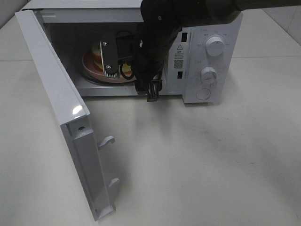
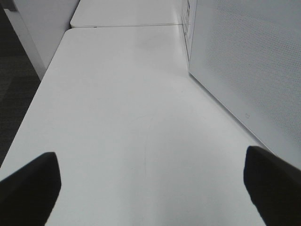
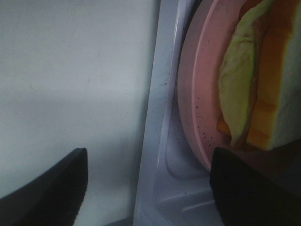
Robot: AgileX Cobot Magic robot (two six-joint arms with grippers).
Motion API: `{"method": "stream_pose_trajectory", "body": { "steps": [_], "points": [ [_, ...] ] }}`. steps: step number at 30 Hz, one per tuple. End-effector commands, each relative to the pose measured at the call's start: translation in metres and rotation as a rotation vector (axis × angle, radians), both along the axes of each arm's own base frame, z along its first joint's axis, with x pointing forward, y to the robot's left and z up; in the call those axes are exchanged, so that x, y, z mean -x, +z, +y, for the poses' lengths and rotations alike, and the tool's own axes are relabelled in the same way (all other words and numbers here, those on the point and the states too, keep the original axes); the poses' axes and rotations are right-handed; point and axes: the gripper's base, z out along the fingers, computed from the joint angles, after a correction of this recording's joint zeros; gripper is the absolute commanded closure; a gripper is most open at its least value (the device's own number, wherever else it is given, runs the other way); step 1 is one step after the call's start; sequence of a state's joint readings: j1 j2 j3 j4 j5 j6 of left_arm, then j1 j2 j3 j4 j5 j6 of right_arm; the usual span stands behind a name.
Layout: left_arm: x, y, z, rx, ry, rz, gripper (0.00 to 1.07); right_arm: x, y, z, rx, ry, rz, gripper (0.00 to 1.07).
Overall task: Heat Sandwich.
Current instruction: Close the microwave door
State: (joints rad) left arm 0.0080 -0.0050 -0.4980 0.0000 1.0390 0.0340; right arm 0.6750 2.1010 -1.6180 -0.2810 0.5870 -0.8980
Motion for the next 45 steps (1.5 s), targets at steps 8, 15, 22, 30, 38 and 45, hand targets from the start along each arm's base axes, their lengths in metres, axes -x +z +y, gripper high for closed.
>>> {"method": "stream_pose_trajectory", "body": {
  "steps": [8,15,22,30,38,45],
  "points": [
    [-0.001,-0.001,0.000,0.003,-0.004,0.000,0.01,0.035,0.019,-0.024,-0.046,0.021,-0.033,0.36],
    [-0.001,-0.001,0.000,0.003,-0.004,0.000,0.01,0.057,0.029,-0.042,-0.062,0.013,-0.035,0.36],
    [-0.001,-0.001,0.000,0.003,-0.004,0.000,0.01,0.082,0.039,-0.061,-0.103,-0.046,-0.025,0.36],
    [-0.001,-0.001,0.000,0.003,-0.004,0.000,0.01,0.115,0.049,-0.081,-0.148,-0.097,-0.009,0.36],
    [-0.001,-0.001,0.000,0.003,-0.004,0.000,0.01,0.152,0.053,-0.097,-0.302,-0.365,0.078,0.32],
    [-0.001,-0.001,0.000,0.003,-0.004,0.000,0.01,0.168,0.058,-0.115,-0.343,-0.602,0.147,0.27]
  ]
}}
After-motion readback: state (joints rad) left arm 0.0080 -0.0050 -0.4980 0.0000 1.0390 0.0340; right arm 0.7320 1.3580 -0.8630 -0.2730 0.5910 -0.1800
